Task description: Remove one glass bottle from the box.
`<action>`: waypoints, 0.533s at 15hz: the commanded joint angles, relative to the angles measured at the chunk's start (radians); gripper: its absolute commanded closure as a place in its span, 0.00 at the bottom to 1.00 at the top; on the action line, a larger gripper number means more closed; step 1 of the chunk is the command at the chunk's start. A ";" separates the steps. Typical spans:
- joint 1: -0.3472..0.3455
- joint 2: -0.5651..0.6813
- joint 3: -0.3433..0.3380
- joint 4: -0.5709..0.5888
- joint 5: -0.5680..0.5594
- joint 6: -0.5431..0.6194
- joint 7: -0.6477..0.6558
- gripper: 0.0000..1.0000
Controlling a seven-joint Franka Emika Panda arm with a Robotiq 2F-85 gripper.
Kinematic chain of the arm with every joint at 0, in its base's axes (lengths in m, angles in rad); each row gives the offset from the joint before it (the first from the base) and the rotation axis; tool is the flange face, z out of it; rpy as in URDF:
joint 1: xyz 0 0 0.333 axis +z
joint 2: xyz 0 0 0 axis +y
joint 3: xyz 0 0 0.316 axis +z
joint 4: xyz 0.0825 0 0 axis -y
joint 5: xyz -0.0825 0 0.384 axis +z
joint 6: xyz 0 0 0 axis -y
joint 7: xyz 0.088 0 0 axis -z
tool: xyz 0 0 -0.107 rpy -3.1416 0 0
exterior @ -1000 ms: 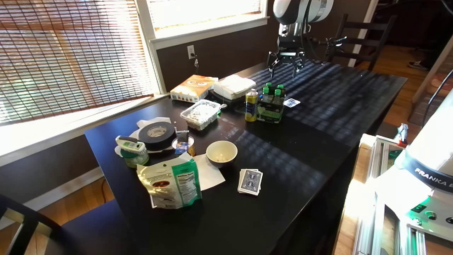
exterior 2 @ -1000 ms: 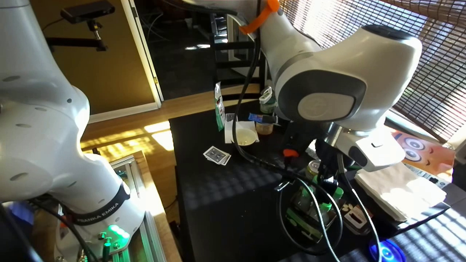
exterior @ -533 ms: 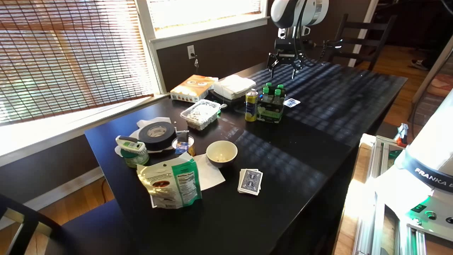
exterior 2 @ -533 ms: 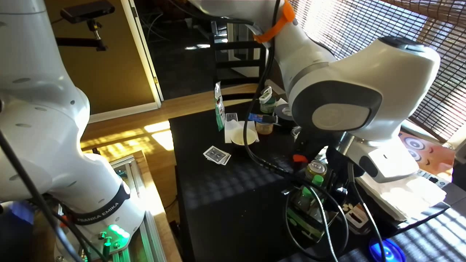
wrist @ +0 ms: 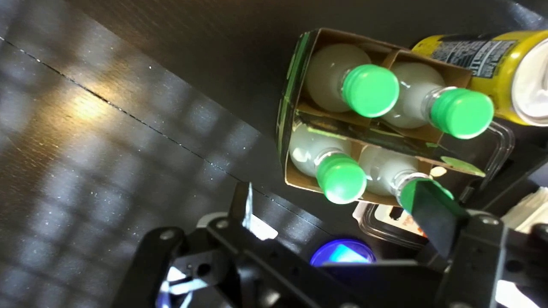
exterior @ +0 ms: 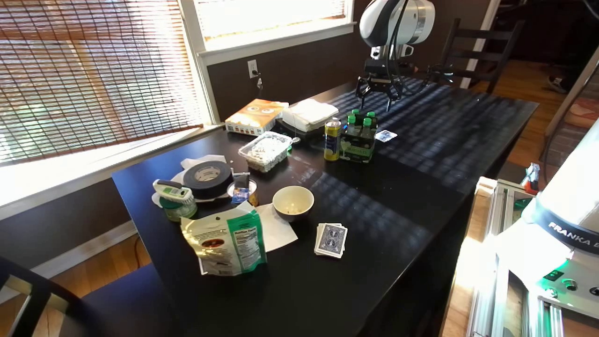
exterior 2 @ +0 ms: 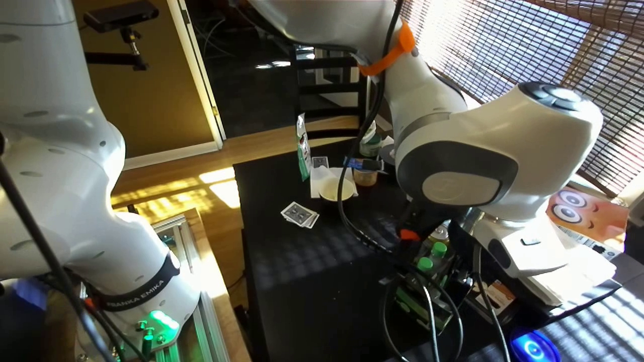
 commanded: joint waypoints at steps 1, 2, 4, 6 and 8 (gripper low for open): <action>-0.001 0.027 0.008 -0.003 0.048 0.072 -0.012 0.20; 0.000 0.032 0.008 -0.003 0.049 0.081 -0.011 0.21; 0.000 0.040 0.007 -0.004 0.052 0.090 -0.010 0.36; 0.003 0.051 0.007 -0.004 0.050 0.095 -0.010 0.33; 0.004 0.054 0.009 -0.007 0.051 0.093 -0.012 0.34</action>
